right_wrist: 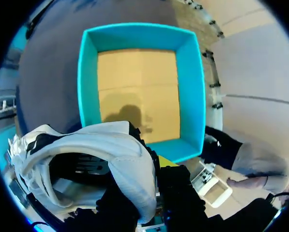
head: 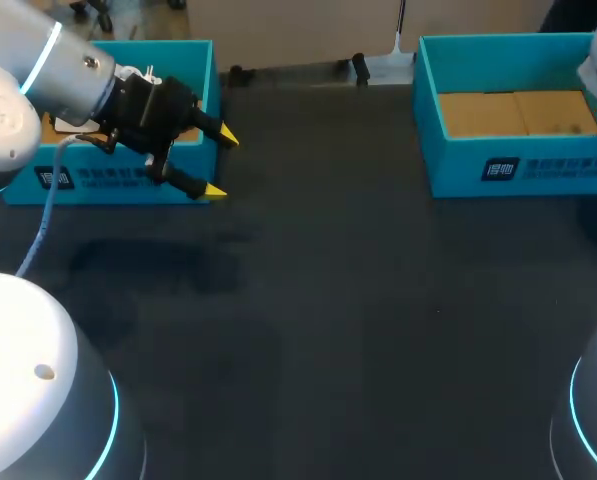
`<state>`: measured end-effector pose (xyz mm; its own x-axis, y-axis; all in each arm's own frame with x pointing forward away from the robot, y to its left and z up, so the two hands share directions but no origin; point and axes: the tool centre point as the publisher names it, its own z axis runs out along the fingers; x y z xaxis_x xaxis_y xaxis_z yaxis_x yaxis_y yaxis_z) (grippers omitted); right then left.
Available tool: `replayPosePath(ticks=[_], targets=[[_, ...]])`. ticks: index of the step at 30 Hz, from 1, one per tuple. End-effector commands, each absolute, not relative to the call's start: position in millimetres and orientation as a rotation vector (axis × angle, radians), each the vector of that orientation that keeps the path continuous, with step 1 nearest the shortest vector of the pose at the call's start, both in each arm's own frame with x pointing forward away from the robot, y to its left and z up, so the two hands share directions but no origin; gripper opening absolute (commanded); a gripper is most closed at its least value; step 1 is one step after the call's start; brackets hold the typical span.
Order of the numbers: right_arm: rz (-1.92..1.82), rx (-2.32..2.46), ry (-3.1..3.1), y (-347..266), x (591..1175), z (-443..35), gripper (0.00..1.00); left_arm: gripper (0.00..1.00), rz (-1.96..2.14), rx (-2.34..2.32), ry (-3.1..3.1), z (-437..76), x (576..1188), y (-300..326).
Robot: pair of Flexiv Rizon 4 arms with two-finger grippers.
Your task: Take the shoe out of the shoebox, open the shoe tongue, remove and reinsert the insole, then place the shoe into the shoebox
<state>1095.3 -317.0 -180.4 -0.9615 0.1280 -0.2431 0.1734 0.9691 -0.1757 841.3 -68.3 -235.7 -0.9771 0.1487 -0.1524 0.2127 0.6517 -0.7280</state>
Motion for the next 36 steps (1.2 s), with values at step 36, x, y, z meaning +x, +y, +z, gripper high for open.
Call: replayPosePath(ticks=[36], targets=[[-0.262,2.03,2.096,-356,1043,-179,0.0,1.0,-1.237,0.305,2.784,-235,840,-68]])
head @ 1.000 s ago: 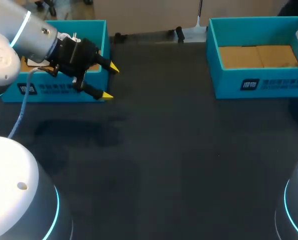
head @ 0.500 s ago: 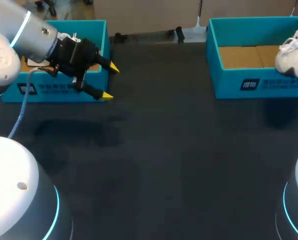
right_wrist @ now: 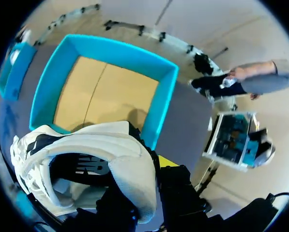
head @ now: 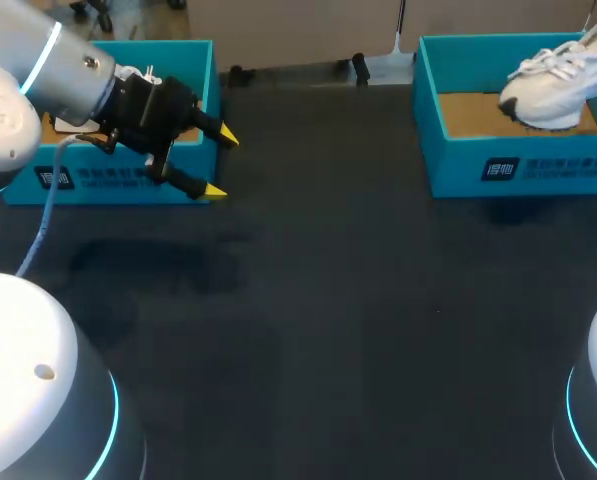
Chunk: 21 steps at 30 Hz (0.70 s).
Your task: Take the shoe out of the shoebox, open the shoe tongue, remove and reinsert the insole, then place the shoe into the shoebox
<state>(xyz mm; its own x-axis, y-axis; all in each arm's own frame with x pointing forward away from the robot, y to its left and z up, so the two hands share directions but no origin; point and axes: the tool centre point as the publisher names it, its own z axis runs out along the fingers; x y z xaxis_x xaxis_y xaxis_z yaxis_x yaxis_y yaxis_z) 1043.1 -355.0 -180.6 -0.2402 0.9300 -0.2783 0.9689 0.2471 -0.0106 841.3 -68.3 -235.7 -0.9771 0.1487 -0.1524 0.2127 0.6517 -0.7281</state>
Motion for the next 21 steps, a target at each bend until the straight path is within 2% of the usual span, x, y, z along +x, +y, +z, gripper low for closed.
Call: replayPosePath(ticks=[1,21], targets=[[-0.261,2.044,2.077,-356.3,1040.5,-178.5,0.0,1.0,-1.237,0.305,2.784,-235.4,840.3,-67.9],[-0.261,2.044,2.077,-356.3,1040.5,-178.5,0.0,1.0,-1.237,0.305,2.784,-235.4,840.3,-67.9]])
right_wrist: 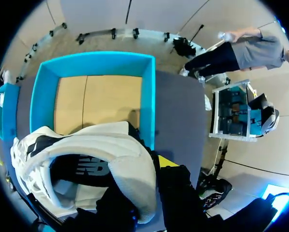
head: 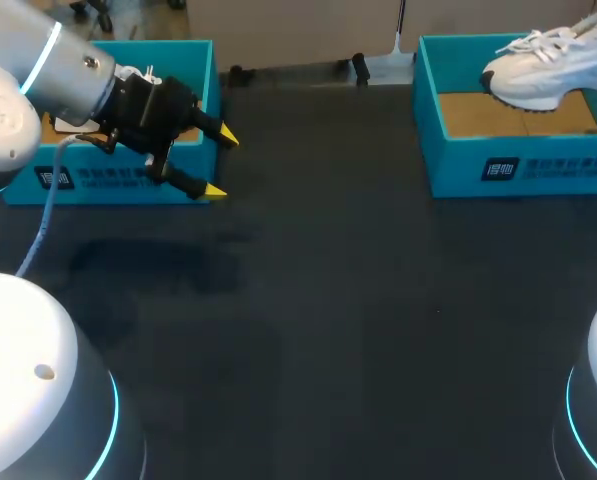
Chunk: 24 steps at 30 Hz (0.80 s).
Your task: Take the shoe out of the shoebox, open the shoe tongue, remove and reinsert the insole, then place the shoe into the shoebox
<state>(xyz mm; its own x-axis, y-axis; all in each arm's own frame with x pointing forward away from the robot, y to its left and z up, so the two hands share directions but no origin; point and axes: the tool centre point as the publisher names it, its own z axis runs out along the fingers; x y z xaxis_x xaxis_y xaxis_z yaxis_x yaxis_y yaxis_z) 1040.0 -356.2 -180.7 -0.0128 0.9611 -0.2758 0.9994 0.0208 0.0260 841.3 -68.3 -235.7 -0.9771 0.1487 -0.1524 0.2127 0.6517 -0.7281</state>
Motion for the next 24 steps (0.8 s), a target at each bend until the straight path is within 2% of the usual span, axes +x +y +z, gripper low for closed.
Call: replayPosePath(ticks=[1,10,24], targets=[[-0.261,2.044,2.077,-356,1041,-178,0.0,1.0,-1.237,0.305,2.784,-235,840,-68],[-0.2,2.201,1.942,-357,1037,-182,0.0,1.0,-1.237,0.305,2.784,-235,840,-68],[-0.281,2.157,1.831,-357,1031,-189,0.0,1.0,-1.237,0.305,2.784,-235,840,-68]])
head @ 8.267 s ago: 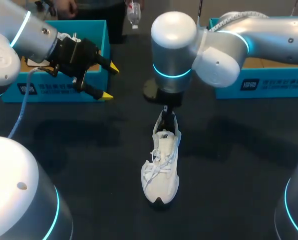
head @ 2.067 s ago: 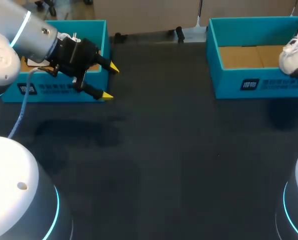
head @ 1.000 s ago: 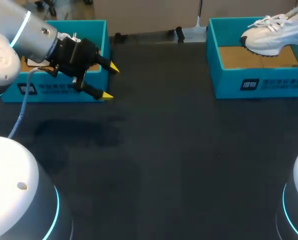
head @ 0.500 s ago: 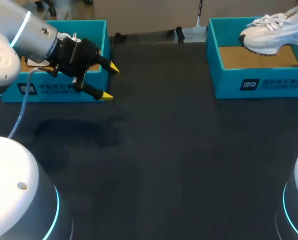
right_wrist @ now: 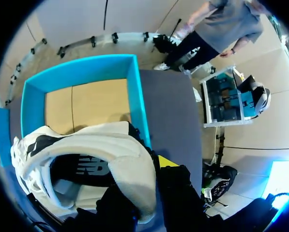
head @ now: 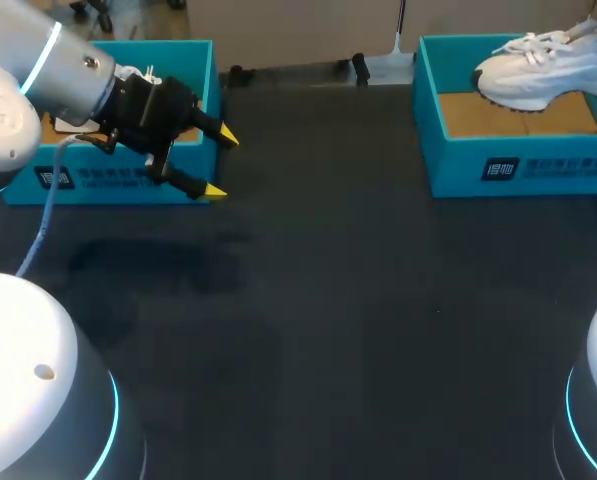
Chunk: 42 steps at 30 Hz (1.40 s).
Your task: Take the shoe out of the shoebox, open the shoe tongue, remove and reinsert the insole, then place the shoe into the shoebox
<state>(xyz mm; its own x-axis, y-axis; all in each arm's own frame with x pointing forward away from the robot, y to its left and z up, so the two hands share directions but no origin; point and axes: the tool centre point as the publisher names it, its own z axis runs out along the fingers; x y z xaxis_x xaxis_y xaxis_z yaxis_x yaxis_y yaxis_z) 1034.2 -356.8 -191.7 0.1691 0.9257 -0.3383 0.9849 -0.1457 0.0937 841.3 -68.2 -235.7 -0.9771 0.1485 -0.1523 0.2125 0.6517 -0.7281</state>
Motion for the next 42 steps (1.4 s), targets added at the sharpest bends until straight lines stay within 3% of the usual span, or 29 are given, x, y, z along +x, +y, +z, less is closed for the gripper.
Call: replayPosePath(ticks=[1,15,42], targets=[[-0.281,2.157,1.831,-357,1031,-189,0.0,1.0,-1.237,0.305,2.784,-235,840,-68],[-0.281,2.157,1.831,-357,1031,-189,0.0,1.0,-1.237,0.305,2.784,-235,840,-68],[-0.252,2.173,1.81,-353,1067,-232,0.0,1.0,-1.237,0.305,2.784,-235,840,-68]])
